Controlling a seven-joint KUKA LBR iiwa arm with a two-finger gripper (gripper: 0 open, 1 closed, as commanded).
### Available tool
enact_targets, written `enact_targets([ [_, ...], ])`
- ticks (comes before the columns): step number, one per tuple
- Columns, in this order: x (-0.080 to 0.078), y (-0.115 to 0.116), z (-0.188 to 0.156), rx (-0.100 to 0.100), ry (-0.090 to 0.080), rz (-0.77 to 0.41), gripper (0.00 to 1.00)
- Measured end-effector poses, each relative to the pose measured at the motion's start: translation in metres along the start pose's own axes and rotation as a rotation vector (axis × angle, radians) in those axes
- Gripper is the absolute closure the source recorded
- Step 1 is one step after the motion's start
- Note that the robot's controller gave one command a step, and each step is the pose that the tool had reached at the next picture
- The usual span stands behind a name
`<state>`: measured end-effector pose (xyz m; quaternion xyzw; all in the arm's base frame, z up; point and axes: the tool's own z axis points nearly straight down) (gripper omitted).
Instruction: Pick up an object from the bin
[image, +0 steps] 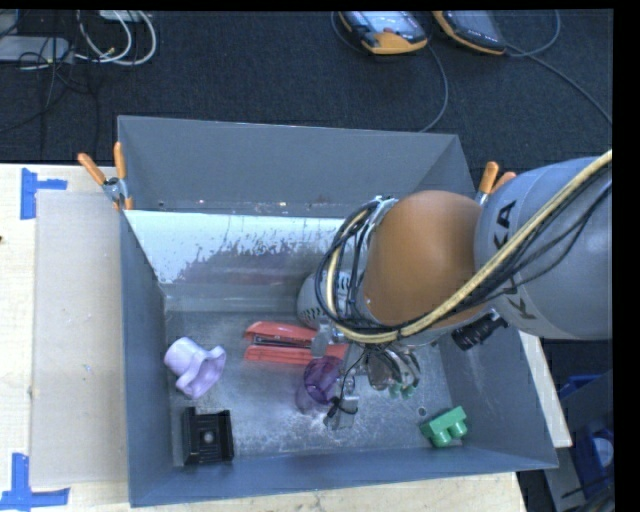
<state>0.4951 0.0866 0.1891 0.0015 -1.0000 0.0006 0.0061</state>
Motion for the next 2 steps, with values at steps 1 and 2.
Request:
enact_targets([
  [1, -0.002, -0.001, -0.004, -0.001, -0.009, 0.004, 0.0],
  [2, -0.03, -0.028, 0.072, -0.001, -0.006, 0.006, 0.0],
])
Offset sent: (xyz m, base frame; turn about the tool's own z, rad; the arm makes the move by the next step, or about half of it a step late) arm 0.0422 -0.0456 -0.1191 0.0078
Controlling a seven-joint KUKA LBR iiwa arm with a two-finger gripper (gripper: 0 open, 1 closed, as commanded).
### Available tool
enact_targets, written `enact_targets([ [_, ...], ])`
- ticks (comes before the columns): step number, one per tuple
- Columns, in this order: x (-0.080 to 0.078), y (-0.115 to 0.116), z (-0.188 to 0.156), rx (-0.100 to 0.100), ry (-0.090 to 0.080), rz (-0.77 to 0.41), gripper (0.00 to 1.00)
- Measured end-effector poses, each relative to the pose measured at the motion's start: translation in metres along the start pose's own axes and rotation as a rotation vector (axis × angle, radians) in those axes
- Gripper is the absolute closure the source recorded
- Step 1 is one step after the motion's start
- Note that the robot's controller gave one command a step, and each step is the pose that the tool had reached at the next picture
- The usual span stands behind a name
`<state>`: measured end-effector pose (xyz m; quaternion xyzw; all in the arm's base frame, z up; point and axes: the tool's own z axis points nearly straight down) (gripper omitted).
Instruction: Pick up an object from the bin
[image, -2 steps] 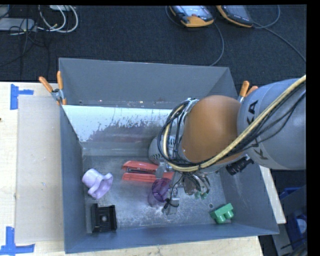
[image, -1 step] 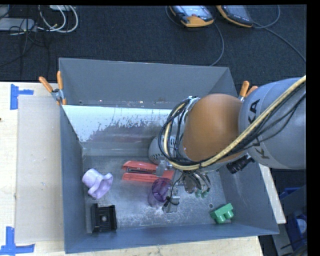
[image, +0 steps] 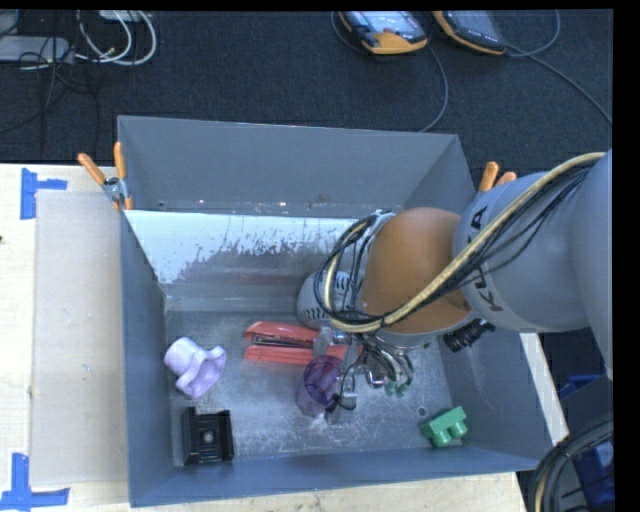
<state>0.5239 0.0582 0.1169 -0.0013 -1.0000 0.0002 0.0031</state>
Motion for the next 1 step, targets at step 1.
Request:
enact_targets([
  [1, -0.0257, -0.0095, 0.004, -0.001, 0.005, 0.113, 0.0],
])
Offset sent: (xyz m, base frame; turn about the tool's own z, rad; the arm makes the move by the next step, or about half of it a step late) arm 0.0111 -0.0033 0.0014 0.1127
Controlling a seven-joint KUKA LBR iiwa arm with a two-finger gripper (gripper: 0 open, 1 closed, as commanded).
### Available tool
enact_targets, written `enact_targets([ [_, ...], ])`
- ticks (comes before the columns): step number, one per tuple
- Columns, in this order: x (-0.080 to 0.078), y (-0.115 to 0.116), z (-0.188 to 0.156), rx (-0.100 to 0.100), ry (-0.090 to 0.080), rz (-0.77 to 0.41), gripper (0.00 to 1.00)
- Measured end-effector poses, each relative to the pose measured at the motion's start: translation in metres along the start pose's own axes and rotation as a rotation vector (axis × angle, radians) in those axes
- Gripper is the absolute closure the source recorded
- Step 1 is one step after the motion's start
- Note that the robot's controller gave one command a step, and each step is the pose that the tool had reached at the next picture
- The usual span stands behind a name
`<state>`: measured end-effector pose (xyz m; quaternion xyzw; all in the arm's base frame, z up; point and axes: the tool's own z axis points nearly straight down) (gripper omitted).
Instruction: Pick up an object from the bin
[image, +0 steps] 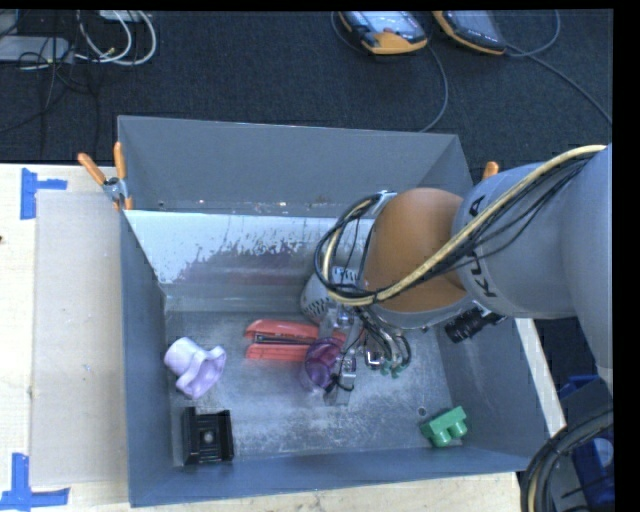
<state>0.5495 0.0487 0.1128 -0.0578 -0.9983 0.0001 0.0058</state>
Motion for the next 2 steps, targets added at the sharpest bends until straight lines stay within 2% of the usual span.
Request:
enact_targets([
  [1, 0.007, 0.003, -0.007, 0.001, -0.003, 0.009, 0.0],
  [2, -0.006, 0.017, 0.03, 0.002, 0.05, 0.143, 0.0],
])
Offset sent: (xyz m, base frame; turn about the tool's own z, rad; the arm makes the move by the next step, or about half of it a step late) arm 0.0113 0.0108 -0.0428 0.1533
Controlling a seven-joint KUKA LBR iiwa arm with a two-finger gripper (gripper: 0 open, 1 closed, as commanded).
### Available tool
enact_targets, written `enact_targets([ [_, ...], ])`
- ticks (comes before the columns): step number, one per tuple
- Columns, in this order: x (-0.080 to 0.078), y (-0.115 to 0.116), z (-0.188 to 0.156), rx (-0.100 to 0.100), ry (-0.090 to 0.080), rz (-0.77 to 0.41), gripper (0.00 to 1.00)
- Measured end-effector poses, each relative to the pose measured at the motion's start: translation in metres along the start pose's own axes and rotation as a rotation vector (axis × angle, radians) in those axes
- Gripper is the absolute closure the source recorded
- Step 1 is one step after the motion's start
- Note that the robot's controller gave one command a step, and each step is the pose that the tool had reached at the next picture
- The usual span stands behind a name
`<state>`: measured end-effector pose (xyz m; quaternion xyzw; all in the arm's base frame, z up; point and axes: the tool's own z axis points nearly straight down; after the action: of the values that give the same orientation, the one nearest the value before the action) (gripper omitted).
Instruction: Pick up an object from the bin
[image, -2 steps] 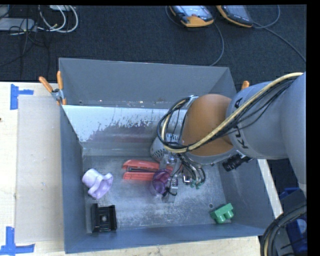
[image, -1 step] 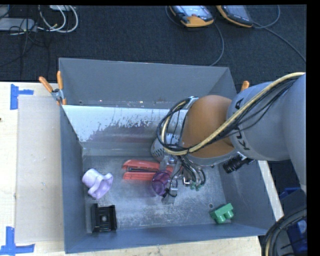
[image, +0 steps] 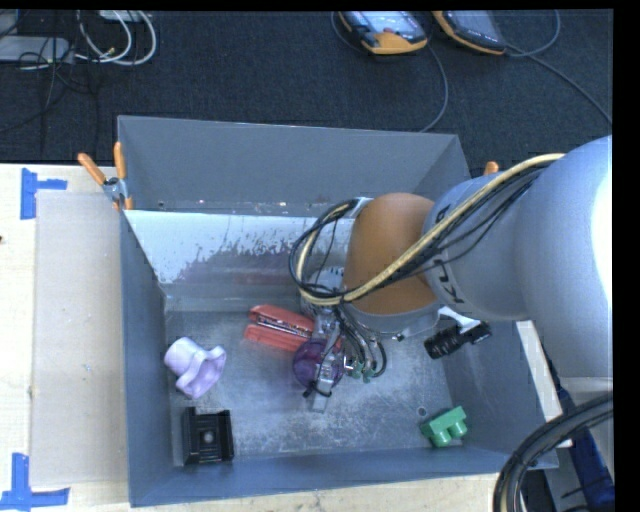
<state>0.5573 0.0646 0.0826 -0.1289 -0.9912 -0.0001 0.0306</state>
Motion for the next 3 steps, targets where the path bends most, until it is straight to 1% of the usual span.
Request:
enact_targets([
  [1, -0.0019, 0.0001, -0.0029, -0.004, -0.015, 0.001, 1.0],
  [3, -0.0002, -0.0006, -0.0089, -0.004, -0.017, 0.001, 1.0],
])
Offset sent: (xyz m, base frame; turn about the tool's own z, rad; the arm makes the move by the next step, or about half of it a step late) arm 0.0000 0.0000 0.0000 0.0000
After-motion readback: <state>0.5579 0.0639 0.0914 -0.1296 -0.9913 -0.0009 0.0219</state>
